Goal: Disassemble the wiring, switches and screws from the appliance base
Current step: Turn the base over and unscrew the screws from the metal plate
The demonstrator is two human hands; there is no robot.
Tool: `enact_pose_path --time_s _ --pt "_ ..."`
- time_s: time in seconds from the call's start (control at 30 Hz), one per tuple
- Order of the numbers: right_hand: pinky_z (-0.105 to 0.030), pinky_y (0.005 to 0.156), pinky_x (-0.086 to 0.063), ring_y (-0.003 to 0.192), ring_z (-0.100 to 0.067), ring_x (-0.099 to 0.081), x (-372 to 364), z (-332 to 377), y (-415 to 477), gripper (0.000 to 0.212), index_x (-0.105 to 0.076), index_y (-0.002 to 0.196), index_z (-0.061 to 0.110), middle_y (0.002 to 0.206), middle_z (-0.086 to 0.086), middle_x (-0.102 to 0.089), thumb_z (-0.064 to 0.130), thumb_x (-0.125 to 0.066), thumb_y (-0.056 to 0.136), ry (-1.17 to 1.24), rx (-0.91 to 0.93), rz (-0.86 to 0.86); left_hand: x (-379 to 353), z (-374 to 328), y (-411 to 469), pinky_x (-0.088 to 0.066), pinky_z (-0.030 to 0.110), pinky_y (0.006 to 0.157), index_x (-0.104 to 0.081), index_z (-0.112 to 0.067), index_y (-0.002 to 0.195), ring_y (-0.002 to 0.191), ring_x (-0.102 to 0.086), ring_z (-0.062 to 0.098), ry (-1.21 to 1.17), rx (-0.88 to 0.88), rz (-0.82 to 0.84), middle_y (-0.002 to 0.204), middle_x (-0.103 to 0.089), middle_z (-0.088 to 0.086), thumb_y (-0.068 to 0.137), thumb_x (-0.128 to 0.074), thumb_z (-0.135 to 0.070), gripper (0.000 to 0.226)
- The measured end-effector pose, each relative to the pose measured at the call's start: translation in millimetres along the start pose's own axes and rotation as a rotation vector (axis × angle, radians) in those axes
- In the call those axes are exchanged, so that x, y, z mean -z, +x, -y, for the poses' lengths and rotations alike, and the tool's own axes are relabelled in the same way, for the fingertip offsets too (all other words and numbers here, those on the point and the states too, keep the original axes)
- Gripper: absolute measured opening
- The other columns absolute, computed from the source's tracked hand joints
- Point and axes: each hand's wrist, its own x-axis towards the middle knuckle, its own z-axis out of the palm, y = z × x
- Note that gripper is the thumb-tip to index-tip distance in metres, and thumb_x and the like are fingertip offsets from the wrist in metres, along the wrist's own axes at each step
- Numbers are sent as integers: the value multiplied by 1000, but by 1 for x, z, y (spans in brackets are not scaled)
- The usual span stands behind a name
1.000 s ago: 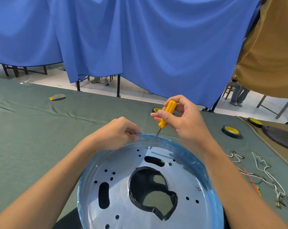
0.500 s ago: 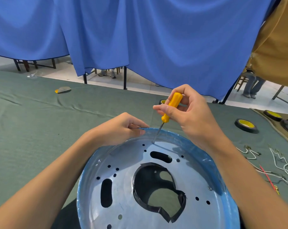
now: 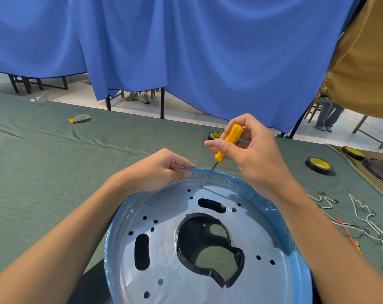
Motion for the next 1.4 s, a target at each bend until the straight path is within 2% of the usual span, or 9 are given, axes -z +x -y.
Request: enact_pose_path --time_s 0.3,0.4,0.53,0.7,0.83,1.0,1.2,1.27,1.4 --pt "-51 77 -58 87 -31 -71 0 2 -1 24 -54 91 10 87 -18 -65 18 -75 83 -79 -5 21 0 -2 -1 -52 40 95 -70 -22 117 96 -69 7 6 4 -5 101 -75 -11 98 -56 -16 25" --pt "-46 72 -58 80 -26 -69 2 6 4 22 -53 87 17 83 -13 -65 26 -73 87 -297 8 70 0 -3 -2 -52 42 95 -70 -21 118 97 -70 10 4 8 4 102 -75 -9 98 -56 -16 25" --pt "-30 53 -37 64 -11 -51 9 31 31 28 -57 77 20 69 4 -56 45 -68 85 -821 -45 316 -1 -4 -3 -52 44 90 -71 -22 116 94 -69 20 9 18 -10 97 -76 -5 99 -55 -19 24" --pt "-24 52 -42 49 -14 -52 4 62 63 43 -68 65 15 40 7 -56 50 -59 89 -1156 -224 711 0 -4 -4 -52 42 85 -72 -21 114 92 -69 25 -6 1 1 98 -76 -1 99 -54 -18 23" --pt "-20 45 -38 35 -14 -40 -8 74 77 44 -68 64 14 39 7 -51 47 -59 91 -1196 -288 902 -1 -3 -3 -43 22 66 -74 -22 109 69 -56 5 -23 -11 -1 86 -75 -4 99 -55 -16 23" --pt "-24 54 -42 52 -16 -51 -26 76 82 37 -64 64 15 37 13 -54 42 -63 90 -1306 -101 1002 -2 -1 -2 -39 27 66 -74 -23 108 67 -49 9 -41 -18 0 82 -72 6 98 -55 -16 22" --pt "-16 41 -38 47 -5 -49 -20 80 79 29 -68 68 15 48 9 -57 34 -65 89 -1341 128 1070 -2 -1 -1 -45 37 77 -73 -21 110 81 -55 16 -46 -15 5 100 -72 17 99 -55 -18 22" --pt "-12 39 -36 48 -4 -50 -13 79 76 24 -66 66 18 53 7 -58 29 -67 87 -1319 176 1065 -1 -1 -2 -48 39 81 -73 -22 111 83 -61 18 -43 -12 3 99 -74 11 99 -55 -18 22" --pt "-22 50 -47 60 -9 -62 0 75 72 4 -74 81 26 64 5 -68 24 -72 82 -1227 166 1033 0 -1 -3 -52 46 93 -72 -23 114 97 -69 21 -24 -13 7 99 -76 -4 99 -55 -18 23"
